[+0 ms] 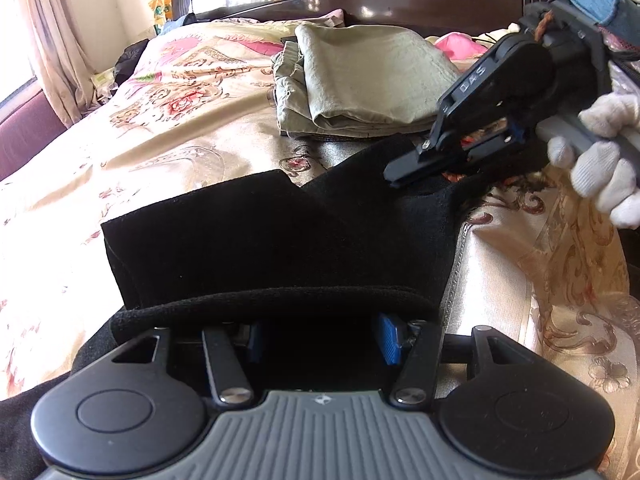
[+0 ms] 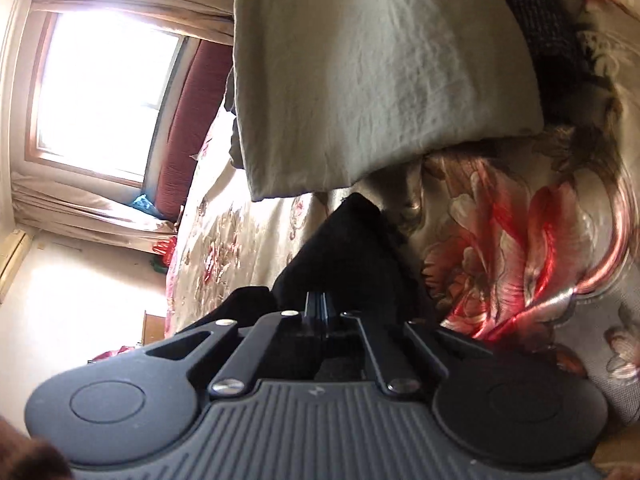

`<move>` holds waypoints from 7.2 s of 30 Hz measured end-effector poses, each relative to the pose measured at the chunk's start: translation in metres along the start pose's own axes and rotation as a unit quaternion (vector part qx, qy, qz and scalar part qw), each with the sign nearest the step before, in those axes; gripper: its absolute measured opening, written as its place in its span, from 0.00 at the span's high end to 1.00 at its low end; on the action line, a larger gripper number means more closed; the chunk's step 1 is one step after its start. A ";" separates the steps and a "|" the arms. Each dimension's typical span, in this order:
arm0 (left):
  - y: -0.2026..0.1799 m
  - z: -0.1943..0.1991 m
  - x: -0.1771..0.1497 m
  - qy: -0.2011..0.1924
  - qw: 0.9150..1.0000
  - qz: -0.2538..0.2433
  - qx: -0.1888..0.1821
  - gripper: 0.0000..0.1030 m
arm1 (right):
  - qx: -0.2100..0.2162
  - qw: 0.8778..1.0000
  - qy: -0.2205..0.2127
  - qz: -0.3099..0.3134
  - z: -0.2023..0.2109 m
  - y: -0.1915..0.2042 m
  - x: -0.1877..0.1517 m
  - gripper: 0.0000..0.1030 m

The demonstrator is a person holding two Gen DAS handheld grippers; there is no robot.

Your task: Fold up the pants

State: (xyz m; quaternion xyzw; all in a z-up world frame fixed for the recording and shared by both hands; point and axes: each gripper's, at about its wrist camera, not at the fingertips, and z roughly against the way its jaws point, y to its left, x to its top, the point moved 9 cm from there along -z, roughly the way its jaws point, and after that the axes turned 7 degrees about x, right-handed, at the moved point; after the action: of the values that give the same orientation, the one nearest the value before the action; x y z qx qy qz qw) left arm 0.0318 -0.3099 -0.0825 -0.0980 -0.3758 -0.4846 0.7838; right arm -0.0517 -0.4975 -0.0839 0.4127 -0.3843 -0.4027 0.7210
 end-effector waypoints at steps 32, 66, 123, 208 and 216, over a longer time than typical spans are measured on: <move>-0.023 -0.001 0.018 -0.024 0.999 -0.010 -0.029 0.49 | -0.067 0.988 -0.133 -0.045 0.031 -0.008 -0.004 0.95; -0.056 0.019 0.054 -0.061 0.985 -0.155 -0.037 0.42 | 0.050 0.985 -0.164 -0.018 0.043 -0.004 -0.010 0.27; 0.232 0.169 -0.164 -0.051 0.948 0.230 0.215 0.40 | 0.059 0.914 0.194 0.353 -0.254 0.300 -0.264 0.90; 0.341 0.224 -0.305 -0.008 0.795 0.501 0.343 0.19 | 0.075 0.648 0.429 0.625 -0.436 0.294 -0.402 0.40; 0.353 0.217 -0.302 -0.013 0.783 0.528 0.329 0.73 | 0.058 0.653 0.448 0.607 -0.431 0.299 -0.397 0.88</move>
State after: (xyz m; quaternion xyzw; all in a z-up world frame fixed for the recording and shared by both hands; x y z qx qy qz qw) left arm 0.1441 0.1894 -0.0634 -0.0234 -0.4122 0.1597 0.8967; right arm 0.2584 0.0827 -0.0582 0.2586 -0.2017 0.3819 0.8640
